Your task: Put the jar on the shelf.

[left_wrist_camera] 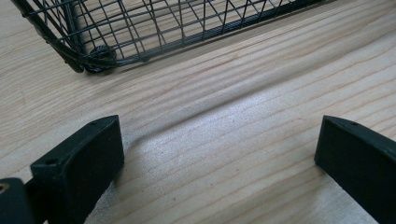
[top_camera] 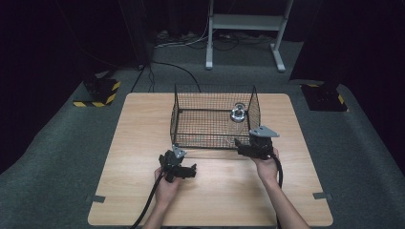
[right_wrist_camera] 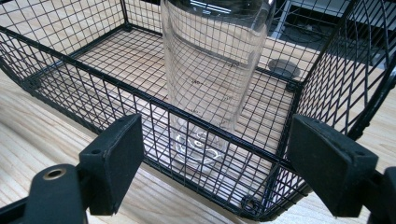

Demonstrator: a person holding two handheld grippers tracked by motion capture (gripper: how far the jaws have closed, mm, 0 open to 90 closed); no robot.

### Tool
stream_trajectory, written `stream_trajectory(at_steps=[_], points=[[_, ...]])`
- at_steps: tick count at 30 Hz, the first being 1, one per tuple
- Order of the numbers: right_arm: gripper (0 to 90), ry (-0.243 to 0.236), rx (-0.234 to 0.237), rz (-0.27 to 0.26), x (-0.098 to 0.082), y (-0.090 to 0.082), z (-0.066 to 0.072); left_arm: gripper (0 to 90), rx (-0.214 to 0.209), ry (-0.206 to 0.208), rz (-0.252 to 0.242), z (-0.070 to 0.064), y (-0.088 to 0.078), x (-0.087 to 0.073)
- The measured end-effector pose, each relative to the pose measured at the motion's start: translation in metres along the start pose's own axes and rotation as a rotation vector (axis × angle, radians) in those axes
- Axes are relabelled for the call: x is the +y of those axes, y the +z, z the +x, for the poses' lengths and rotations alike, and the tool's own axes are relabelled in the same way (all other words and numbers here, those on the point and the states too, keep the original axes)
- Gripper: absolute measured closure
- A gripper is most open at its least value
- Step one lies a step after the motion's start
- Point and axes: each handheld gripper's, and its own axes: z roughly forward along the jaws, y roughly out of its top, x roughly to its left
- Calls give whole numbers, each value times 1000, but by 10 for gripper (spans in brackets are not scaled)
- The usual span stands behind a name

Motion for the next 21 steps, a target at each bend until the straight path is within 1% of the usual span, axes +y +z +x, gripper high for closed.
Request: stream_trajectory(at_steps=[11, 16, 21], points=[[192, 1, 4, -1, 1, -4, 1, 14, 0, 0, 0, 0, 0, 0], [199, 3, 16, 9, 0, -7, 2, 14, 0, 0, 0, 0, 0, 0], [206, 24, 24, 24, -8, -7, 0, 14, 0, -1, 0, 0, 0, 0]])
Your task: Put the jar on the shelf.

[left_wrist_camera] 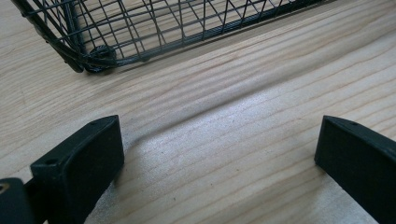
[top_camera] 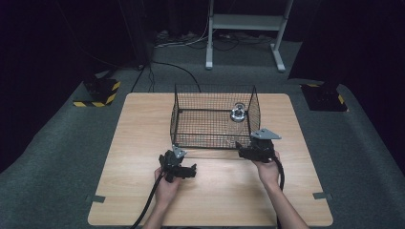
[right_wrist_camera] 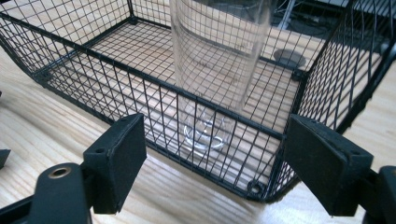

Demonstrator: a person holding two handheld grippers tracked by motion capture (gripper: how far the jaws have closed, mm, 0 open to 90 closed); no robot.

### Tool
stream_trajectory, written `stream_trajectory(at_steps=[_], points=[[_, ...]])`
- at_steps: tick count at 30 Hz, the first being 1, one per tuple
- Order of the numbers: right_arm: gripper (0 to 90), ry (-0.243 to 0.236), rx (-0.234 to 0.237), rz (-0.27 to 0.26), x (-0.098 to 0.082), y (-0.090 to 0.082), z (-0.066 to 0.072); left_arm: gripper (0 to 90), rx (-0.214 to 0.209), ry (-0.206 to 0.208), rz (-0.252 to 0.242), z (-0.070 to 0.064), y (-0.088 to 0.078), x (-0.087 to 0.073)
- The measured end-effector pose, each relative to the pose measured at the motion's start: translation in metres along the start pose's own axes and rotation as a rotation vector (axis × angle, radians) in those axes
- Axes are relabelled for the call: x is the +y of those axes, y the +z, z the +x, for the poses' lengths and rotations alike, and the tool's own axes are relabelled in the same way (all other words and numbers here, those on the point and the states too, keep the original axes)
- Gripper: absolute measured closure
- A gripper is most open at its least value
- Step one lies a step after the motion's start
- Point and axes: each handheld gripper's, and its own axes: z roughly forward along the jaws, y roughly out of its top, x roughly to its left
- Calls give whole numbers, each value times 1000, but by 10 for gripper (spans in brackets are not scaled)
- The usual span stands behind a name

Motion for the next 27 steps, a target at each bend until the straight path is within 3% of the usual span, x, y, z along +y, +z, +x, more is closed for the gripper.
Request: stream_trajectory(at_steps=[27], points=[[204, 21, 5, -15, -18, -10, -1, 13, 0, 0, 0, 0, 0, 0]])
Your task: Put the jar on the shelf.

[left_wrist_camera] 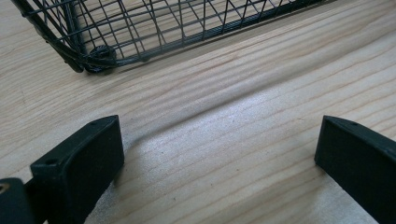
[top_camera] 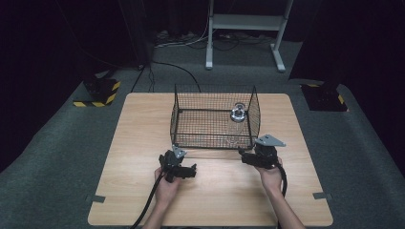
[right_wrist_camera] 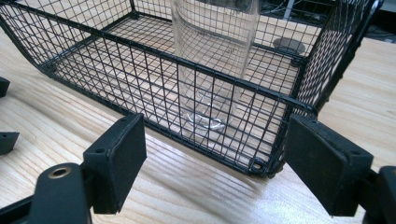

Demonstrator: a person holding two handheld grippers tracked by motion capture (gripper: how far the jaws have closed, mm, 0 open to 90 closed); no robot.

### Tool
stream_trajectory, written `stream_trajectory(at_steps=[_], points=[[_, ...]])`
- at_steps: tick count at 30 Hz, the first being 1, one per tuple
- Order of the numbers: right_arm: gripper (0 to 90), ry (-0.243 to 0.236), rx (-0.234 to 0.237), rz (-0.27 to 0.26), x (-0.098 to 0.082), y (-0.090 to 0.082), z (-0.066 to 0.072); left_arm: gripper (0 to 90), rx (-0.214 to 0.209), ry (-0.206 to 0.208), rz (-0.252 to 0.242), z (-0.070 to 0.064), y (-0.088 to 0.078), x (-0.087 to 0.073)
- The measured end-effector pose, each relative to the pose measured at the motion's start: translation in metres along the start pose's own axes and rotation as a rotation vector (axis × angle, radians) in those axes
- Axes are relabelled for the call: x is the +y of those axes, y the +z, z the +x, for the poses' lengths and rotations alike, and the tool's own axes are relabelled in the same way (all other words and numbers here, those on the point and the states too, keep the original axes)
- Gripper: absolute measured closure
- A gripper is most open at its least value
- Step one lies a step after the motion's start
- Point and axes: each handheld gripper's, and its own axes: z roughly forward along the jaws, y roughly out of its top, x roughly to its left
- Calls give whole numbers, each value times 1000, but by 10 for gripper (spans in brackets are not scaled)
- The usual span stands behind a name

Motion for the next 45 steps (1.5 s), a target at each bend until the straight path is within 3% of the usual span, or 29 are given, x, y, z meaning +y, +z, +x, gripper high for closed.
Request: stream_trajectory(at_steps=[14, 28, 37, 45], points=[[202, 21, -9, 27, -16, 0, -7, 11, 2, 2, 3, 0, 0, 0], [194, 30, -13, 113, -43, 14, -10, 9, 3, 5, 4, 0, 0, 0], [190, 40, -6, 136, -53, 19, -12, 7, 4, 3, 3, 0, 1, 0], [180, 10, -15, 181, -60, 28, -7, 4, 3, 8, 9, 0, 1, 0]])
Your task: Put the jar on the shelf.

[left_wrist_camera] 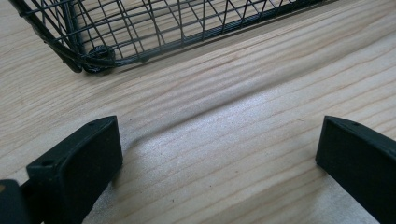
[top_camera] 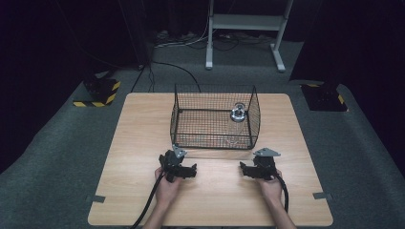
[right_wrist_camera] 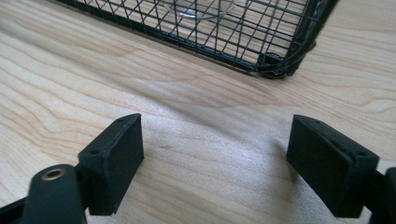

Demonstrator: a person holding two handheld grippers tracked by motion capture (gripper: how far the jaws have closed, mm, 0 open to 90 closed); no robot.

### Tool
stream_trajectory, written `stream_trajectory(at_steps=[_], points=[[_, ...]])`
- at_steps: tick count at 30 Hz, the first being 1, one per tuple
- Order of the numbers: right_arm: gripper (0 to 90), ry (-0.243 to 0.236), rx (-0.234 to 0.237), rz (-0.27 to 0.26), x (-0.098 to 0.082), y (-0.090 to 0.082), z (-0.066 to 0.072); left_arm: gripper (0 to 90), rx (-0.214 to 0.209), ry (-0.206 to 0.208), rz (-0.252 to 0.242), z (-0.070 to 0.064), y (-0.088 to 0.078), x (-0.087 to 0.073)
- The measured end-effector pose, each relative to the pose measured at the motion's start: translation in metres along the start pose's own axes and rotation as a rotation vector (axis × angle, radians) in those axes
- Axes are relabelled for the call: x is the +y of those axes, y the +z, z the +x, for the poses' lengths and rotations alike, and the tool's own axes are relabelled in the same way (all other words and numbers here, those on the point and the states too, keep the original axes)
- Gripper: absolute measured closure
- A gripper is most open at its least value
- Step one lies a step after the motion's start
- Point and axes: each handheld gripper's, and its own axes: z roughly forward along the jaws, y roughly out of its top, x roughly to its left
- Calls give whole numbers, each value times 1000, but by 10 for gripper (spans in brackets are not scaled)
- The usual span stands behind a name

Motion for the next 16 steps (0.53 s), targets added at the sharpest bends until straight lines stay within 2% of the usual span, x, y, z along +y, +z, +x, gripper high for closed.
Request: stream_trajectory(at_steps=[2, 5, 16], points=[[180, -19, 2, 0, 1, 1, 2, 4, 0, -1, -1, 0, 0, 0], [171, -16, 17, 4, 2, 2, 2, 4, 0, -3, -2, 0, 0, 0], [167, -3, 2, 4, 2, 2, 4, 4, 2, -5, -3, 0, 0, 0]])
